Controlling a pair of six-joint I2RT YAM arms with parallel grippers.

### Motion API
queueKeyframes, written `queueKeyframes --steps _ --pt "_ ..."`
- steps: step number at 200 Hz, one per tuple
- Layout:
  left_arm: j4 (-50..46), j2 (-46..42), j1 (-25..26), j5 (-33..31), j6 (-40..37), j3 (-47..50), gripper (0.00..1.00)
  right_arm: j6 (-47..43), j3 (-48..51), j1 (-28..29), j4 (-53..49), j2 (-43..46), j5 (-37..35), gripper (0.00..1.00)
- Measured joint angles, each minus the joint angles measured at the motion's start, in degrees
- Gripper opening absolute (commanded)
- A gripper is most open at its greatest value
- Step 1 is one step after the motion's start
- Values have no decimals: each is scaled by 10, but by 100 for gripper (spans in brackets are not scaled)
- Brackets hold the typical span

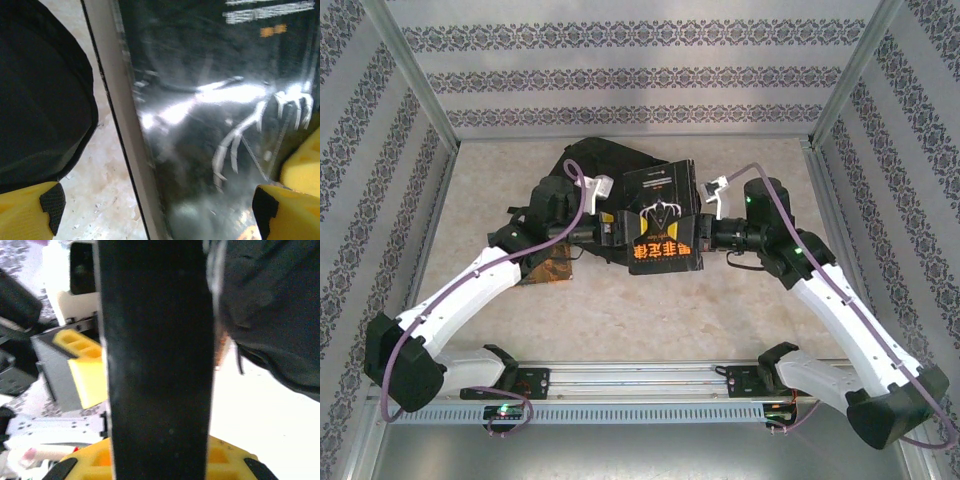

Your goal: Pack the student bag

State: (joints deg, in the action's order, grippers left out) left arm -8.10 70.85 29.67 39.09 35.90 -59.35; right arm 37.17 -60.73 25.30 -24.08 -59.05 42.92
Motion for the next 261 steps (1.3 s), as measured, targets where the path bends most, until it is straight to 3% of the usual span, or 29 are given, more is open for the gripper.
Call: queueKeyframes --steps 27,64,121,154,193,220,236,249,261 --pt "54 -9 -21 45 27 21 87 17 0 0 44 -12 51 0" --pt "206 -18 -24 102 116 80 80 66 2 -1 102 -15 91 0" --pt "355 -18 -24 139 207 103 69 139 56 -29 200 -2 116 0" --pt "413 -18 -24 143 250 120 52 148 81 -42 210 11 116 0" --pt "458 -10 -24 142 287 129 22 154 90 -42 230 15 116 0" --pt "472 -4 -25 143 297 131 17 154 95 -46 239 20 117 0" --pt "474 -3 -24 143 301 133 6 154 100 -46 241 20 117 0" --pt "474 -2 -24 142 301 135 0 154 105 -47 242 22 113 31" --pt "473 -1 -24 136 300 135 0 155 113 -48 243 27 100 45"
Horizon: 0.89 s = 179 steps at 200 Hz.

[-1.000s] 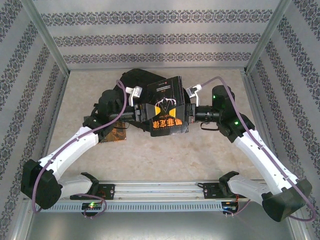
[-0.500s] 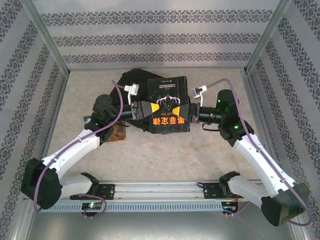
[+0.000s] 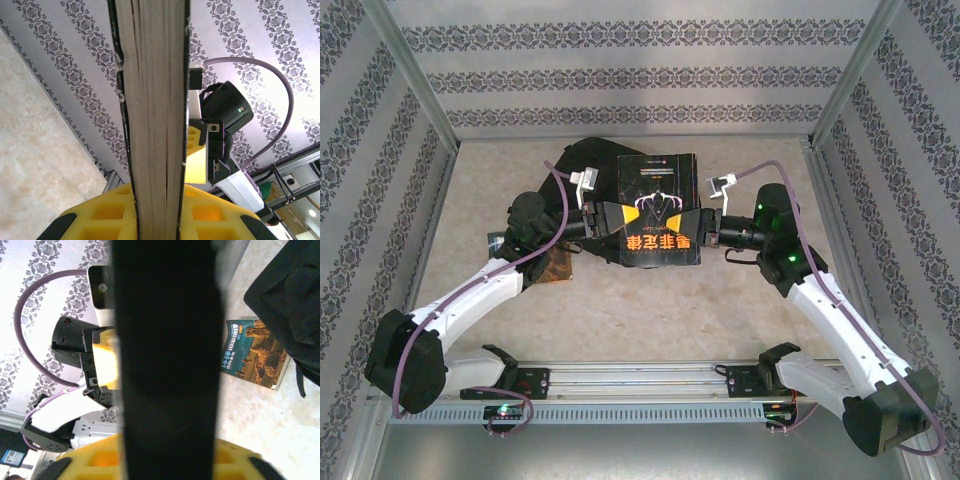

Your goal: Pack the student bag

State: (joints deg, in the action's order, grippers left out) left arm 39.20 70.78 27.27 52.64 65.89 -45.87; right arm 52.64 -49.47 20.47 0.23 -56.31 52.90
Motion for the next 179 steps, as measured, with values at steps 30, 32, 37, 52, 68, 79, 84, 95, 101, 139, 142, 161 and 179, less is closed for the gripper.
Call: queueKeyframes --steps 30,32,37,52,68,79,84,95,101,139,142,161,179 --pt "3 3 0 -66 0 0 0 24 40 -8 36 35 -72 64" --pt "4 4 0 -74 0 0 0 25 44 -8 43 39 -80 65" --pt "7 6 0 -92 2 0 0 36 57 -8 59 48 -98 65" --pt "26 18 1 -155 7 0 0 61 109 8 129 76 -180 71" --pt "37 36 3 -215 11 -9 0 74 160 57 184 101 -298 76" --pt "37 51 6 -250 12 -23 0 71 171 97 206 101 -361 76" --pt "37 57 9 -263 12 -30 0 70 171 110 217 97 -382 77" --pt "37 69 14 -286 13 -45 0 70 169 132 254 83 -415 77" --pt "37 74 18 -295 14 -53 0 71 168 137 275 73 -428 77" --pt "66 91 35 -340 29 -71 0 88 165 147 383 5 -517 76" --pt "69 92 35 -344 32 -71 0 89 164 147 387 1 -522 76" --pt "79 99 38 -356 43 -71 0 100 158 147 409 -23 -547 76" --pt "82 106 40 -361 52 -71 0 119 147 146 432 -47 -557 75"
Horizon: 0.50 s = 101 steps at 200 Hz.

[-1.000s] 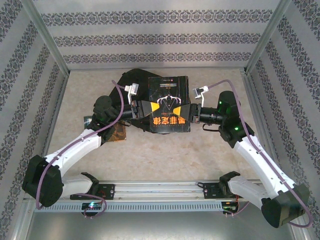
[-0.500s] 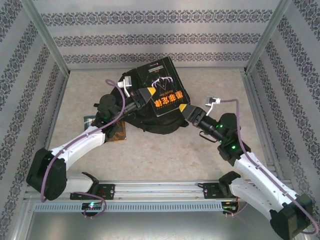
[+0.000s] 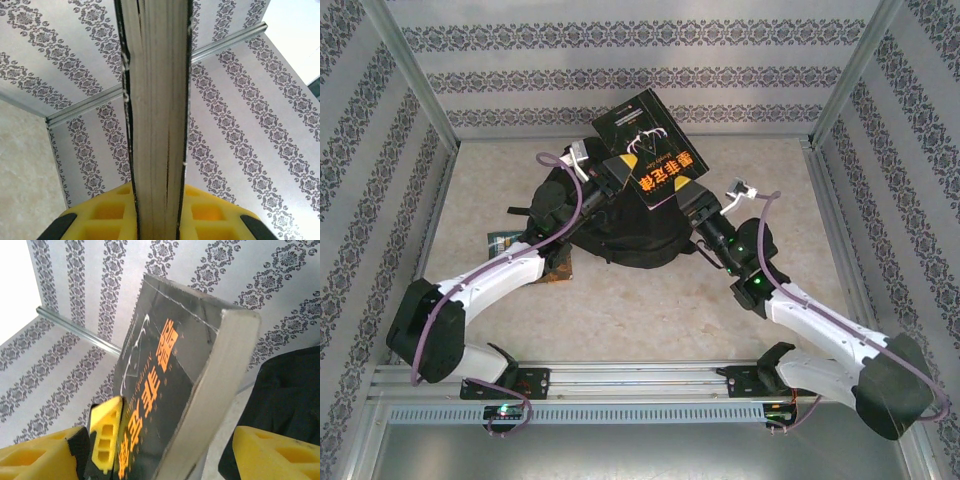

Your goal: Pack the student bag

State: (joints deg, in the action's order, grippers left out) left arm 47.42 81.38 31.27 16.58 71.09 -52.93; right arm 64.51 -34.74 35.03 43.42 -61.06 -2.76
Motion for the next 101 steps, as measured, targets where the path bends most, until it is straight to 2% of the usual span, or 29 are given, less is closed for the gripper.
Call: queueKeyframes --steps 38,101 --pt "4 5 3 -4 12 0 0 37 -23 0 40 -56 7 73" --pt "6 6 9 -4 17 0 0 82 -45 -22 82 -103 30 20"
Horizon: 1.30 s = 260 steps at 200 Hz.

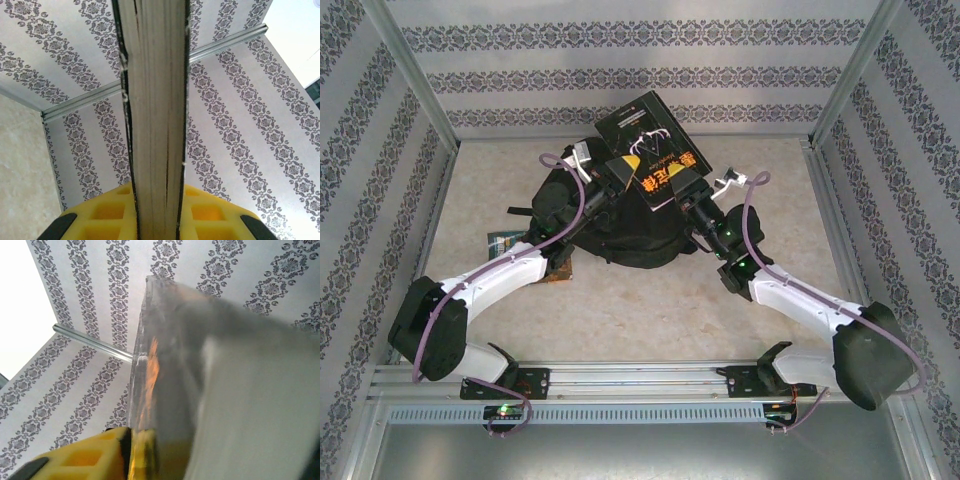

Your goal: Pack the student bag

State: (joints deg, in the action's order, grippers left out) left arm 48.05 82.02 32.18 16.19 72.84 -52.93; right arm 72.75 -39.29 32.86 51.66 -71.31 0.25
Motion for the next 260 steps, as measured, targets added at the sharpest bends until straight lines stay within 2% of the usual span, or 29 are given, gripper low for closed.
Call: queueKeyframes --steps 17,20,39,55,91,119,149,172,197,231,250,260 --pt "-2 4 -1 -4 1 0 1 9 -5 -5 6 -6 11 3" --pt "-2 5 -1 -5 2 0 4 12 -6 -7 4 -6 14 0" --pt "-15 6 -1 -2 -3 0 34 8 -7 -17 -15 1 26 0" --pt "-61 5 -2 17 -26 -10 47 0 -6 -34 -72 28 40 0" --pt "-276 2 -4 32 -172 -91 56 -89 -5 -94 -291 159 38 0" --pt "-441 17 -4 -3 -310 -191 60 -168 -15 -118 -462 247 30 0" --pt "-578 107 -4 -56 -441 -318 67 -205 -36 -149 -594 280 40 0" --pt "-651 196 -5 -98 -522 -390 81 -217 -37 -168 -669 293 49 0" --pt "-722 280 -10 -139 -594 -438 81 -231 -42 -185 -739 308 56 0" --pt "-777 365 -19 -176 -652 -499 78 -249 -56 -210 -797 326 71 0" --pt "-788 383 -26 -187 -668 -511 70 -252 -59 -223 -810 334 82 0" --pt "-791 388 -31 -190 -673 -515 62 -252 -59 -228 -814 335 87 0"
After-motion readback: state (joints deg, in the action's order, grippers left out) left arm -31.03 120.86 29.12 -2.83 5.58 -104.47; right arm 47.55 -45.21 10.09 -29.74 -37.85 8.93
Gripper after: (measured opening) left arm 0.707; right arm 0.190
